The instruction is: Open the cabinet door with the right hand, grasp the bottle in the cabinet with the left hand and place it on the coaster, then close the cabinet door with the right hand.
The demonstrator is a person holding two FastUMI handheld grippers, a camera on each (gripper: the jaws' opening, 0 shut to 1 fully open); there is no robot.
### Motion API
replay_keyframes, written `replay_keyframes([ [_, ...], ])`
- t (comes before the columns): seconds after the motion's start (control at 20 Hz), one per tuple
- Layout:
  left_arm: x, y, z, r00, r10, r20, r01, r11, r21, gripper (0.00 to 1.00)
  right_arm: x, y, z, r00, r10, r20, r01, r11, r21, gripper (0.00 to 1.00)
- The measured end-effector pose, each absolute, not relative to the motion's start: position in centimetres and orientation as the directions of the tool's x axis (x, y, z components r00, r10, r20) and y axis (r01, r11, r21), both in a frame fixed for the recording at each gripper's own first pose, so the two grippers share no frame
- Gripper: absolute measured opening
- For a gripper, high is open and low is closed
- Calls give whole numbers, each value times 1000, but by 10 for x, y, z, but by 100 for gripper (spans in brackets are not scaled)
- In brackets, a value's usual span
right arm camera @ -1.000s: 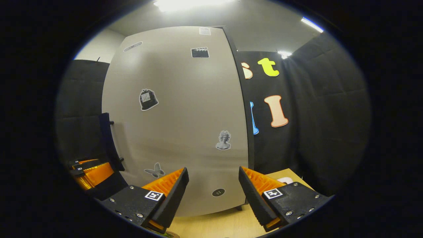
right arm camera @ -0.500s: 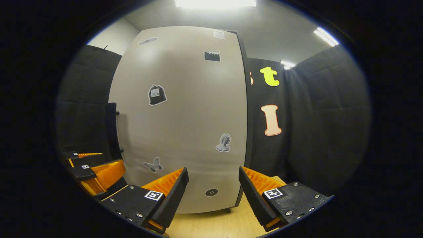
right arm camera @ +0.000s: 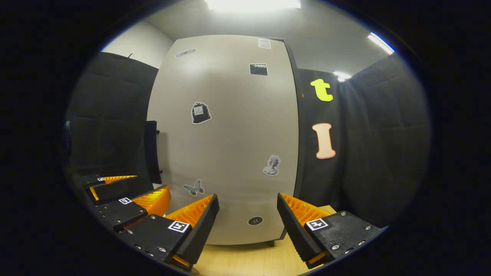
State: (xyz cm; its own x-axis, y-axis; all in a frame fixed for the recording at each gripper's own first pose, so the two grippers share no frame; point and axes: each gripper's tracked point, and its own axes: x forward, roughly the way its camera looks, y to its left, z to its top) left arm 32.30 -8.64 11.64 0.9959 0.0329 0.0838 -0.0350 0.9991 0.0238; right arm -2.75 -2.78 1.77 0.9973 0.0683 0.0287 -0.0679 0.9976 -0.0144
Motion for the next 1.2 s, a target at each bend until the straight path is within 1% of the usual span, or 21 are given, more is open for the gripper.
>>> replay_keyframes([
  [0.05,321,-87,115,996,28,79,-29,999,13,86,-28,-28,16,997,70,28,-70,998,-8,94],
  [0.1,321,-87,114,997,29,75,-29,1000,5,81,-29,-28,15,997,73,23,-73,997,-7,94],
  [0.15,321,-86,113,997,33,71,-33,999,-1,86,-29,-28,14,997,73,20,-73,997,-10,91],
  [0.2,318,-86,111,997,37,66,-36,999,-6,81,-30,-28,13,997,74,19,-73,997,-12,94],
  [0.4,311,-85,105,998,48,48,-47,999,-19,81,-29,-24,13,997,77,23,-77,997,-10,94],
  [0.5,307,-81,107,996,73,55,-73,997,-6,81,-31,-22,15,996,78,30,-78,997,-20,94],
  [0.55,304,-79,108,995,82,61,-82,997,-4,86,-31,-21,15,996,79,32,-78,997,-19,94],
  [0.6,303,-79,109,995,81,63,-81,997,-7,81,-30,-19,14,996,85,33,-85,996,-9,94],
  [0.8,300,-78,109,995,81,65,-81,997,6,81,-30,-16,9,996,92,13,-92,996,3,93],
  [1.05,298,-75,107,995,86,58,-86,996,-6,81,-29,-10,12,995,93,22,-93,996,-7,93],
  [1.1,298,-74,106,995,87,58,-86,996,-7,86,-29,-10,13,995,94,25,-93,996,-11,94],
  [1.15,298,-75,106,995,85,57,-85,996,-9,81,-27,-9,13,995,94,24,-94,995,-12,94],
  [1.2,298,-74,105,995,86,54,-86,996,-8,81,-27,-9,12,995,93,21,-93,996,-14,94],
])
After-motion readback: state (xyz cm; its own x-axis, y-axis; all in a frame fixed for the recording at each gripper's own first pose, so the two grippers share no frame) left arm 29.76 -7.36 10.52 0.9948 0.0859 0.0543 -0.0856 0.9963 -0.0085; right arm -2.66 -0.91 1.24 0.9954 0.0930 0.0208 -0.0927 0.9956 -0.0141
